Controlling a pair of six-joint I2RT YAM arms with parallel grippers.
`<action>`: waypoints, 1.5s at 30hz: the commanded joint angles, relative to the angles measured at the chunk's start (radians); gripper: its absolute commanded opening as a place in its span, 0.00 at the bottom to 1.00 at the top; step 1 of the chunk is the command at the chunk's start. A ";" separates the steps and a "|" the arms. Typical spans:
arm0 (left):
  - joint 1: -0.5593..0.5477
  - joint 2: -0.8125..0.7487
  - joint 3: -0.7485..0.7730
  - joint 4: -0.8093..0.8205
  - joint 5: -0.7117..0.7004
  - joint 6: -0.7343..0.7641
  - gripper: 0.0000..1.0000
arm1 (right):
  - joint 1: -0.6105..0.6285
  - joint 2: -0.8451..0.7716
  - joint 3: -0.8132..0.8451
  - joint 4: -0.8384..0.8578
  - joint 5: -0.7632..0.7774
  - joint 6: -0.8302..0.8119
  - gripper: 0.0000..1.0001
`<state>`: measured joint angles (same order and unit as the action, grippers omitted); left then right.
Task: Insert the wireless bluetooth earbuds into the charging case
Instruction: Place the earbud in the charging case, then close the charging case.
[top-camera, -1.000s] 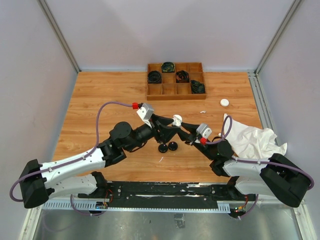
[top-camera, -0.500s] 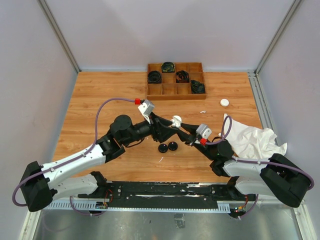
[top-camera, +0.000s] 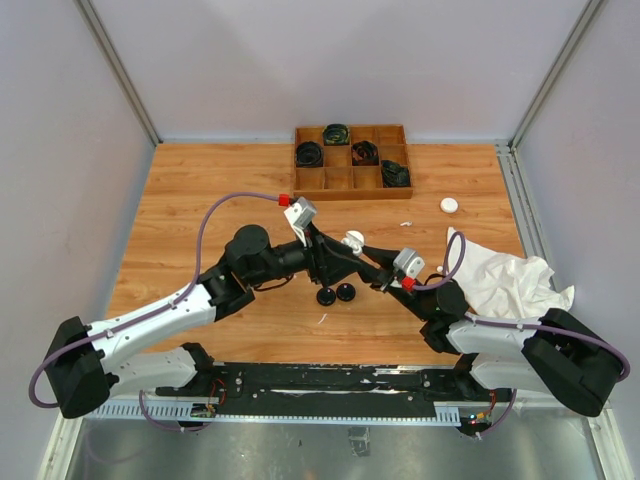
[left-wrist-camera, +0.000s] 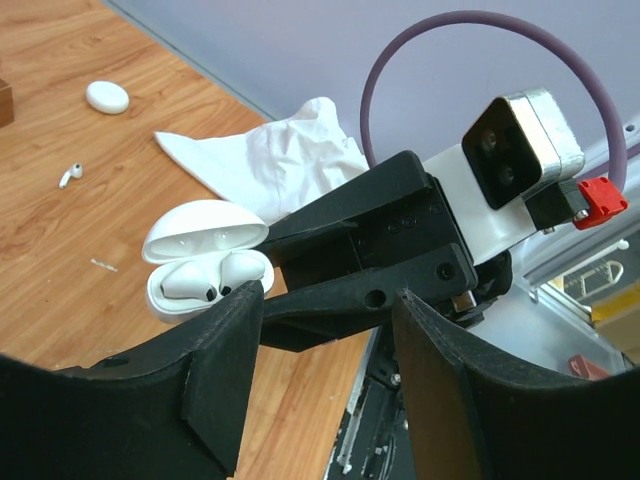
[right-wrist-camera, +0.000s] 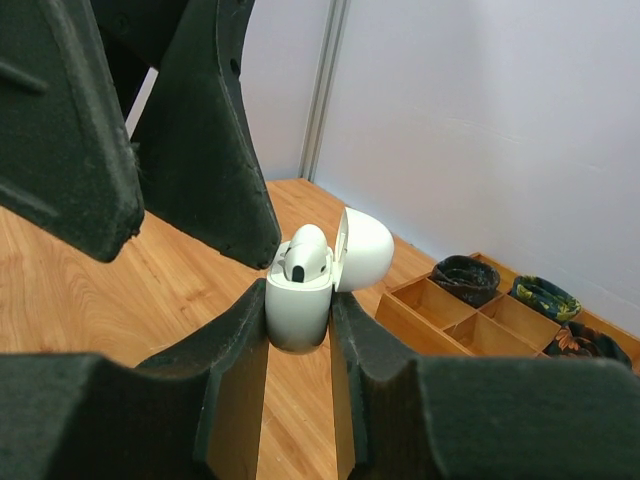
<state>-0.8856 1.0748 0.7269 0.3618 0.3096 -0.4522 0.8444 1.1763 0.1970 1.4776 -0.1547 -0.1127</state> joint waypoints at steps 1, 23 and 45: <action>0.005 0.004 0.042 0.014 0.029 -0.012 0.59 | 0.005 -0.006 -0.013 0.065 -0.009 -0.002 0.22; 0.176 -0.057 0.124 -0.241 0.215 0.070 0.70 | -0.100 -0.064 0.016 -0.031 -0.303 0.119 0.21; 0.209 0.067 0.117 -0.109 0.473 0.021 0.63 | -0.176 0.038 0.051 0.046 -0.422 0.338 0.20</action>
<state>-0.6769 1.1442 0.8322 0.1791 0.6979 -0.4278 0.6983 1.1969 0.2203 1.4685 -0.5549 0.1600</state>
